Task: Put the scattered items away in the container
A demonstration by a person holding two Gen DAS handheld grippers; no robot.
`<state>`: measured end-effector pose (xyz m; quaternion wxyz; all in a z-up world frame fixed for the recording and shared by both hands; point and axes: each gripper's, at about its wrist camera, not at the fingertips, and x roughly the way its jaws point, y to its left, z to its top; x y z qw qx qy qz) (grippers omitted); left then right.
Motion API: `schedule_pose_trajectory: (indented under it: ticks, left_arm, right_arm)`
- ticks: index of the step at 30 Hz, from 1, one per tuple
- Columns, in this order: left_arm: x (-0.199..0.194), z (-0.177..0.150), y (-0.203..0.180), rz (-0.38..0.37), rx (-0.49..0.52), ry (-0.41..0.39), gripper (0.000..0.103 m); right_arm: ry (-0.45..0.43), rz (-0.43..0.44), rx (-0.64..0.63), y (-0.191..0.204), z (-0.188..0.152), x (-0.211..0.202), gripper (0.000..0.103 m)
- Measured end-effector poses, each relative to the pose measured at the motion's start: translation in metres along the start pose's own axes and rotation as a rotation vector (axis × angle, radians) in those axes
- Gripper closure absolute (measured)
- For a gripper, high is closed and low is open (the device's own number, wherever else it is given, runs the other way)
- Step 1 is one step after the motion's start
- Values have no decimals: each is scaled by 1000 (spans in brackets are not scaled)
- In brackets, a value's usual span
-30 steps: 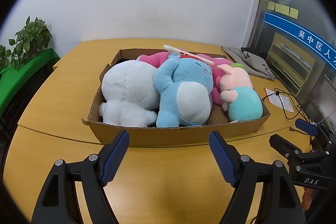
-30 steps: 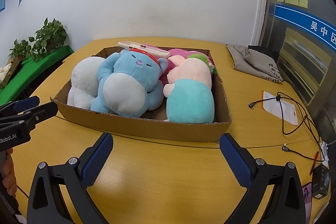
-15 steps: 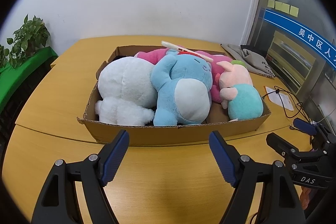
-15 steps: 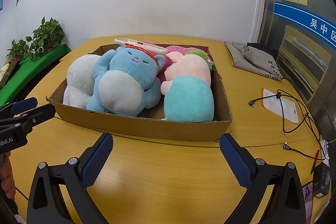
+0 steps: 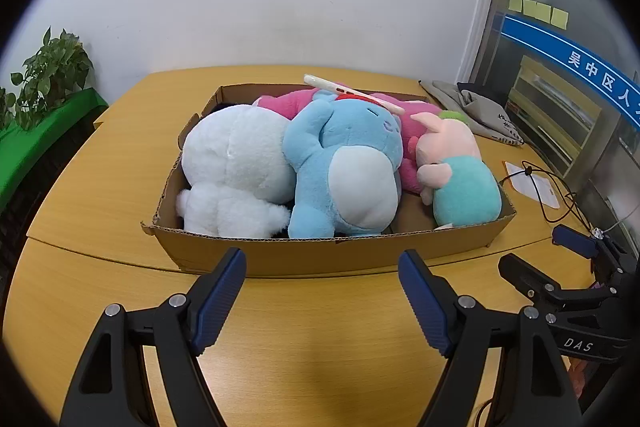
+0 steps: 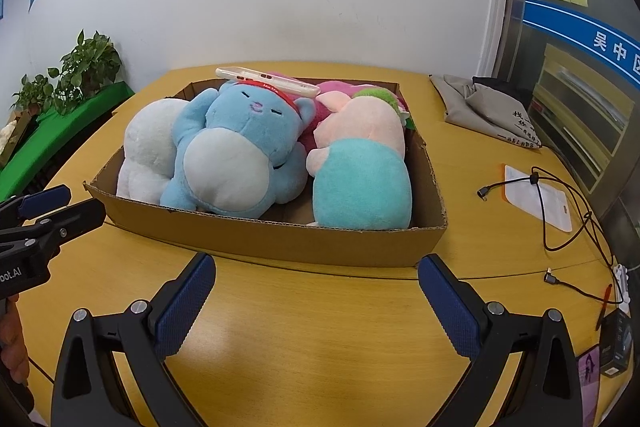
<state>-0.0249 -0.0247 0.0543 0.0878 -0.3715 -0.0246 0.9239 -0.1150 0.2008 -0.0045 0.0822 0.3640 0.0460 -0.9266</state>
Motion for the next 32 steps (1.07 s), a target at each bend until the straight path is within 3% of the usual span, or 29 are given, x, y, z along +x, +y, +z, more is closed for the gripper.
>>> schedule_pose_trajectory:
  ticks: [16, 22, 32]
  left_arm:
    - [8, 1, -1, -3, 3, 17, 25]
    - [9, 2, -1, -81, -16, 19, 25]
    - [8, 0, -9, -5, 8, 13, 24]
  right_arm:
    - [-4, -3, 14, -5, 0, 3, 0]
    - [0, 0, 19, -6, 0, 6, 0]
    - [2, 0, 21, -8, -1, 7, 0]
